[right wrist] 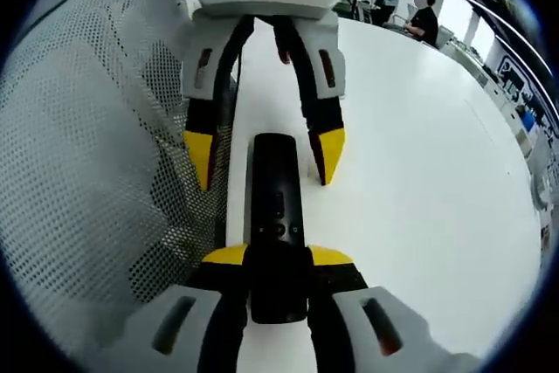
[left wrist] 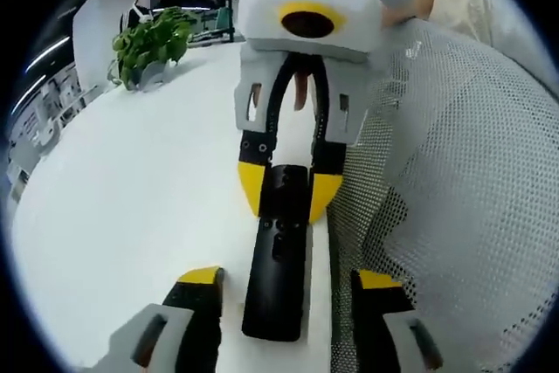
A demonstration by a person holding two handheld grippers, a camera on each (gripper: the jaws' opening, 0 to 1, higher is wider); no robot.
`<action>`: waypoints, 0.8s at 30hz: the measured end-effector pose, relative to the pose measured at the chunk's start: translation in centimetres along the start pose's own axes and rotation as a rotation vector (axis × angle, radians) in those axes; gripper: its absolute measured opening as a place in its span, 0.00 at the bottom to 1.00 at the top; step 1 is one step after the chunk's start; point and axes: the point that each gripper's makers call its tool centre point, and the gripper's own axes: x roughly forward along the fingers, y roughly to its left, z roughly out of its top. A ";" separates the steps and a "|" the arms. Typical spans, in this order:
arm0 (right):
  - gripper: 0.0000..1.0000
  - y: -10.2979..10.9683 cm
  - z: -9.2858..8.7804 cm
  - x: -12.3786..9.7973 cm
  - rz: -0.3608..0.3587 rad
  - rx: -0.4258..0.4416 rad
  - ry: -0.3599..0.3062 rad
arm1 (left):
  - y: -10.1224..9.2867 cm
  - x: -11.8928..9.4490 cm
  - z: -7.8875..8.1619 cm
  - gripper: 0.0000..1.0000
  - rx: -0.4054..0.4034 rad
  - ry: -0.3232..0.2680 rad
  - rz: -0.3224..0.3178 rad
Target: Press the specified remote control buttons in sequence, fully releasing each button before pressing the next.
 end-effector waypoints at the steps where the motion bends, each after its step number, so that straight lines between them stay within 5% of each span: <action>1: 0.24 0.0 0.0 0.0 0.000 -0.001 -0.002 | 0.1 0.0 0.0 0.86 -0.011 -0.007 0.005; 3: 0.24 -0.1 0.0 0.1 0.000 0.001 -0.003 | 0.3 -0.2 0.2 1.00 -0.015 -0.020 0.015; 8: 0.24 -0.3 0.1 0.1 0.005 0.012 -0.011 | 1.0 -1.5 2.1 1.00 -0.045 -0.091 0.051; 17: 0.24 -0.4 0.1 0.2 0.006 0.017 -0.014 | 2.2 -6.9 4.8 1.00 -0.117 -0.215 0.167; 24: 0.24 -0.4 0.1 0.1 0.002 0.019 -0.011 | 3.2 -13.3 8.6 1.00 -0.300 -0.518 0.305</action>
